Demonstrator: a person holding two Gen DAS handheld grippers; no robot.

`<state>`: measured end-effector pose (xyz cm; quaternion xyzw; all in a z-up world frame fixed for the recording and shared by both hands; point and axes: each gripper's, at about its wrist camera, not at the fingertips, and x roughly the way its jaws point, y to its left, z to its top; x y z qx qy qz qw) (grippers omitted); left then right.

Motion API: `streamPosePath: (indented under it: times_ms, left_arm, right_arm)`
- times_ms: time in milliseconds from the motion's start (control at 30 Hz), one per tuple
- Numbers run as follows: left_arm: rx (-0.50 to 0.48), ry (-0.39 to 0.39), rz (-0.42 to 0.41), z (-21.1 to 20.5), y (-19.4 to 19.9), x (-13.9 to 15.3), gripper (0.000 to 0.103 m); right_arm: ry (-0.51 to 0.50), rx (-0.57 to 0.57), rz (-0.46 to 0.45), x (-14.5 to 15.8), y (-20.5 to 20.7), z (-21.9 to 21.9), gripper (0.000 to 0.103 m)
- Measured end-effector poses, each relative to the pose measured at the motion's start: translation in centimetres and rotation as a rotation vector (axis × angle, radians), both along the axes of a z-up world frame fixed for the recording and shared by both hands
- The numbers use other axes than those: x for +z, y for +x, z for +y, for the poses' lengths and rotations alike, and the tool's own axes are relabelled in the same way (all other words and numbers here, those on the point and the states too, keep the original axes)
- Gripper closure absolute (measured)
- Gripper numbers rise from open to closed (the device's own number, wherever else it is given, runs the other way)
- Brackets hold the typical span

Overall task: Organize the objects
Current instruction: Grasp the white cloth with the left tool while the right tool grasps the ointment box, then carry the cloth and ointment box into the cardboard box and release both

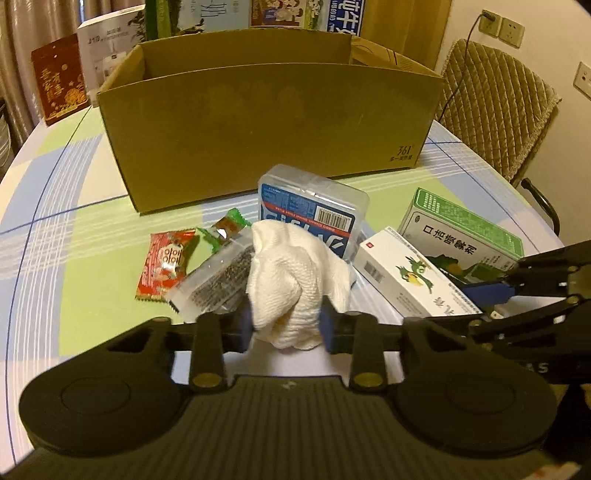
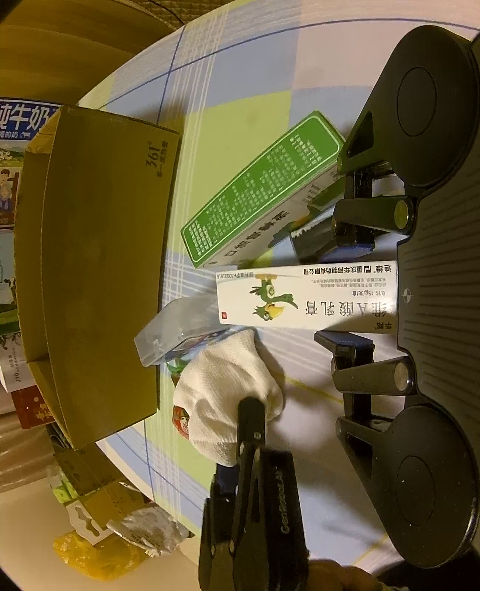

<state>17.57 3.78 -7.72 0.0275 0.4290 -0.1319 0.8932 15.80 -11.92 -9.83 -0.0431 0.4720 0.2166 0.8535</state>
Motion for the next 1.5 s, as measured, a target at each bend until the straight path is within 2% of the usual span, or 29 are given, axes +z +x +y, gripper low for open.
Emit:
streamPosePath:
  times_ms: [167, 300, 533, 1033, 1233, 1500]
  left_arm:
    - [0.03, -0.03, 0.018, 0.2, -0.7, 0.5, 0.078]
    - [0.053, -0.042, 0.026, 0.5, -1.5, 1.2, 0.078]
    - [0.089, -0.076, 0.019, 1.0, -3.2, 3.2, 0.078]
    - [0.135, -0.106, -0.082, 1.2, -5.8, 9.5, 0.078]
    - [0.141, -0.087, -0.143, 1.2, -5.3, 12.1, 0.078]
    - [0.142, -0.078, -0.176, 1.3, -4.4, 14.3, 0.078]
  right_arm:
    - [-0.019, 0.006, -0.006, -0.3, 0.4, 0.7, 0.064]
    - [-0.037, 0.003, -0.017, -0.1, 0.0, 0.9, 0.068]
    - [0.005, -0.02, -0.04, 2.2, -1.6, 0.5, 0.068]
    - [0.071, -0.038, -0.158, 9.3, -3.7, -0.1, 0.068]
    - [0.083, -0.04, -0.199, 11.6, -3.4, -0.5, 0.068]
    - [0.085, -0.046, -0.226, 13.3, -2.8, -1.1, 0.068]
